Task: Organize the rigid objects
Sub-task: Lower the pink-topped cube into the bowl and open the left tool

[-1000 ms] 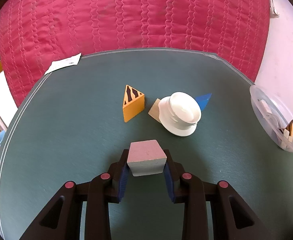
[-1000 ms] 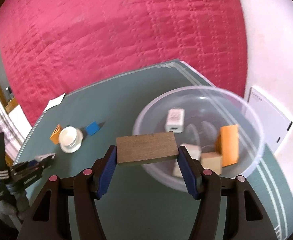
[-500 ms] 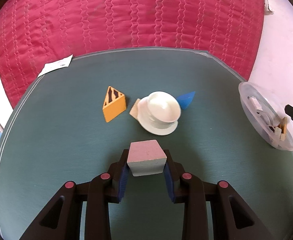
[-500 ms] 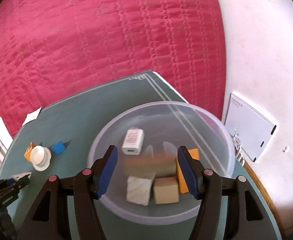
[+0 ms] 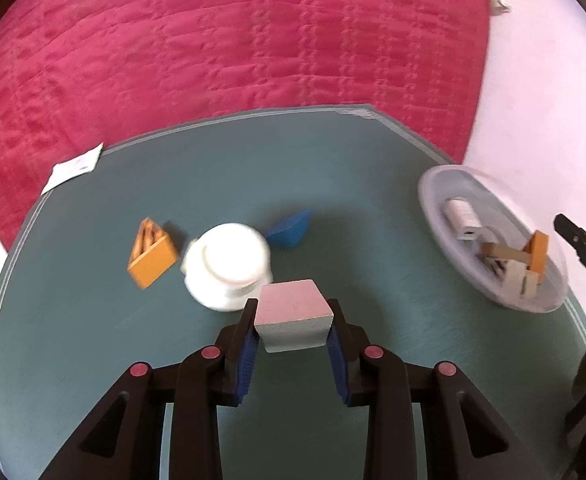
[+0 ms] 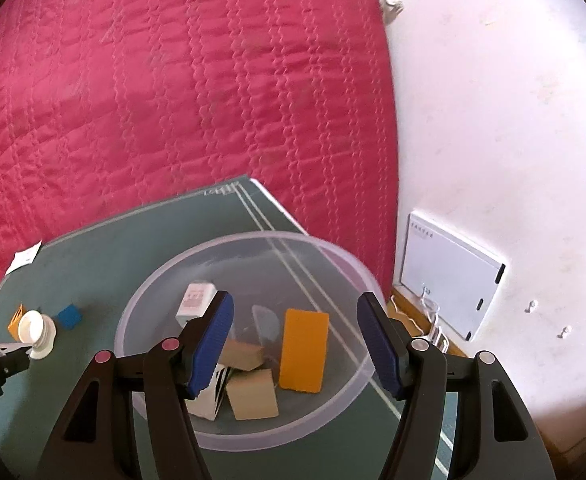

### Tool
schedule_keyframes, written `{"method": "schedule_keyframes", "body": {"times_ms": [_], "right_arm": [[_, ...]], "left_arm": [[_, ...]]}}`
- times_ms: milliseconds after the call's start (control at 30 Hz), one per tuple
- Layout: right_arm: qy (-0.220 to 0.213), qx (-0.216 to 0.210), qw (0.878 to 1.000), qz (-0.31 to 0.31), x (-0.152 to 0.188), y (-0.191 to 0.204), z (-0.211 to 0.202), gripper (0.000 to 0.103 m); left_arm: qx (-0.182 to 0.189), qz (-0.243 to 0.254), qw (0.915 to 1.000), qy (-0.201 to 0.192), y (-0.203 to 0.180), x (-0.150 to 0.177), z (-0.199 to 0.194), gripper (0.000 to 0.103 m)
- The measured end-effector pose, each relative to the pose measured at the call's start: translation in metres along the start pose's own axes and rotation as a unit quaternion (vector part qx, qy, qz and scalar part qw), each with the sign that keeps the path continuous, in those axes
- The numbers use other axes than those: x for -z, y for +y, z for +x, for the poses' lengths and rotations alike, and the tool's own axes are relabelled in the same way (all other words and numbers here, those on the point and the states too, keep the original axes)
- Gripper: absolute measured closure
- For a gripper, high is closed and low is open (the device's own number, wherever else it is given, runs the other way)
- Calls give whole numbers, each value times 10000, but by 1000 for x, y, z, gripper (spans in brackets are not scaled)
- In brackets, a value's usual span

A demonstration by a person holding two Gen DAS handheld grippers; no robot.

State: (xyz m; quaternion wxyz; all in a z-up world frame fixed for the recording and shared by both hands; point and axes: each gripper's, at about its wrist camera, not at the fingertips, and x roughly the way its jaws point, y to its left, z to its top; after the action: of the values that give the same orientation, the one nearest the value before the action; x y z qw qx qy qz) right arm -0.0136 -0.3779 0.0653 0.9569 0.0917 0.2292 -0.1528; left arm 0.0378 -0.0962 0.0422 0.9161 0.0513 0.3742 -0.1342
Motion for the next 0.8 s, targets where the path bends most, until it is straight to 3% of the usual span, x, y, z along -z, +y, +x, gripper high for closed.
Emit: {"method": "schedule_keyframes", "body": {"times_ms": [433,800], "right_arm": [[-118,-47,9999,30,5,2,-4,38],[-127,-12,9997,226,8,-2,-6,37]], "left_arm": [[669,478,9962,-301,-67,-39,2,69],[1165,744,9894,-454,-108,-50,17,68]]}}
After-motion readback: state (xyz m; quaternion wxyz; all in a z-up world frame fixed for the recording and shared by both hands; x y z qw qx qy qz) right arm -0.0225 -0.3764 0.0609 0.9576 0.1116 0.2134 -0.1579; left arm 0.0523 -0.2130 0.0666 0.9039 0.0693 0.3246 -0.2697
